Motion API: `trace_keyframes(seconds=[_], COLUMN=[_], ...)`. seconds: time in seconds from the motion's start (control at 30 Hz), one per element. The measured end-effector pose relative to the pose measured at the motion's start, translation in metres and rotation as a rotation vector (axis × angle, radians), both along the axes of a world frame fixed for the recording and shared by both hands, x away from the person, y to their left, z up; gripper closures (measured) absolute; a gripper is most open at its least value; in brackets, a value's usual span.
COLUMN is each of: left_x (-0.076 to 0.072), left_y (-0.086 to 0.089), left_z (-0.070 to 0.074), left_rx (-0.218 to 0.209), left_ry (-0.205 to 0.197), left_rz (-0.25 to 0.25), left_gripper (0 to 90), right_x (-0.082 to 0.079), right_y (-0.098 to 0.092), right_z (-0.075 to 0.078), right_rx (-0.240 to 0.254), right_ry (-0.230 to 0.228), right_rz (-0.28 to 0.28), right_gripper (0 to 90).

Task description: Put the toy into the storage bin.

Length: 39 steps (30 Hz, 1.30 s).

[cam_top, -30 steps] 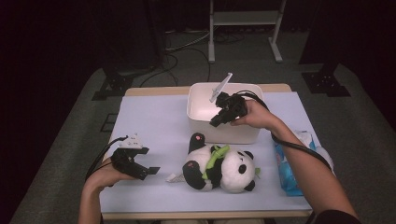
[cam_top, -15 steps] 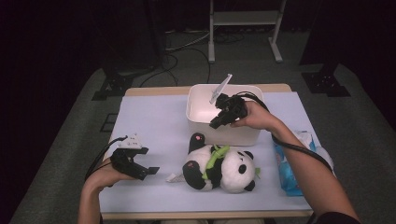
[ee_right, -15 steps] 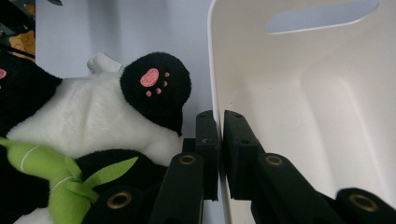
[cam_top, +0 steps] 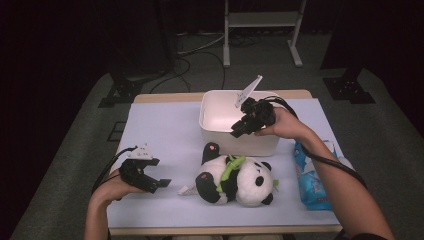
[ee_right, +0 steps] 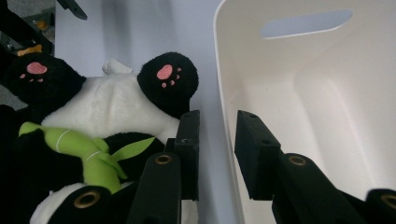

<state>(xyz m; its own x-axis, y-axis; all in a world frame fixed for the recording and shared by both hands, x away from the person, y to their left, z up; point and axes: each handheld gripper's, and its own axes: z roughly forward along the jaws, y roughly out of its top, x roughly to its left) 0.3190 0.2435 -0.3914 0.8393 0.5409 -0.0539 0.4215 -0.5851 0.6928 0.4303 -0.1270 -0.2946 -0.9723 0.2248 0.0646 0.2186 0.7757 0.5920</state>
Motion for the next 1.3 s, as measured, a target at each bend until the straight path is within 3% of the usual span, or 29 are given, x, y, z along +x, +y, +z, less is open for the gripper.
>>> trace_keyframes(seconds=[0.27,0.4,0.43,0.53,0.9,1.07,1.3], left_x=[0.001,0.001,0.001,0.001,0.001,0.001,0.0], left_y=[-0.002,-0.002,-0.001,0.0,0.0,0.0,0.0], left_z=[-0.002,-0.002,-0.002,-0.002,-0.003,-0.004,-0.004], left_rx=[0.004,0.002,0.003,0.001,-0.006,-0.004,-0.002], left_ry=[0.007,0.005,0.007,0.009,0.011,0.013,0.014], left_rz=[-0.001,-0.002,0.0,0.003,0.008,0.007,0.013], left_gripper=[10.4,10.3,10.4,10.3,10.4,10.4,10.4], right_x=[0.001,0.004,0.005,0.006,0.002,0.0,-0.011], right_y=[0.0,0.009,0.012,0.013,0.014,0.006,-0.005], right_z=[-0.003,-0.01,-0.014,-0.016,-0.014,-0.008,0.005], right_rx=[-0.033,-0.054,-0.061,-0.054,-0.074,-0.02,0.014], right_ry=[-0.005,-0.004,0.011,0.005,0.008,0.022,-0.005], right_rz=[-0.013,-0.016,-0.016,-0.012,0.015,0.005,0.01], right_gripper=[68.4,74.1,81.1,84.2,84.0,77.3,72.9])
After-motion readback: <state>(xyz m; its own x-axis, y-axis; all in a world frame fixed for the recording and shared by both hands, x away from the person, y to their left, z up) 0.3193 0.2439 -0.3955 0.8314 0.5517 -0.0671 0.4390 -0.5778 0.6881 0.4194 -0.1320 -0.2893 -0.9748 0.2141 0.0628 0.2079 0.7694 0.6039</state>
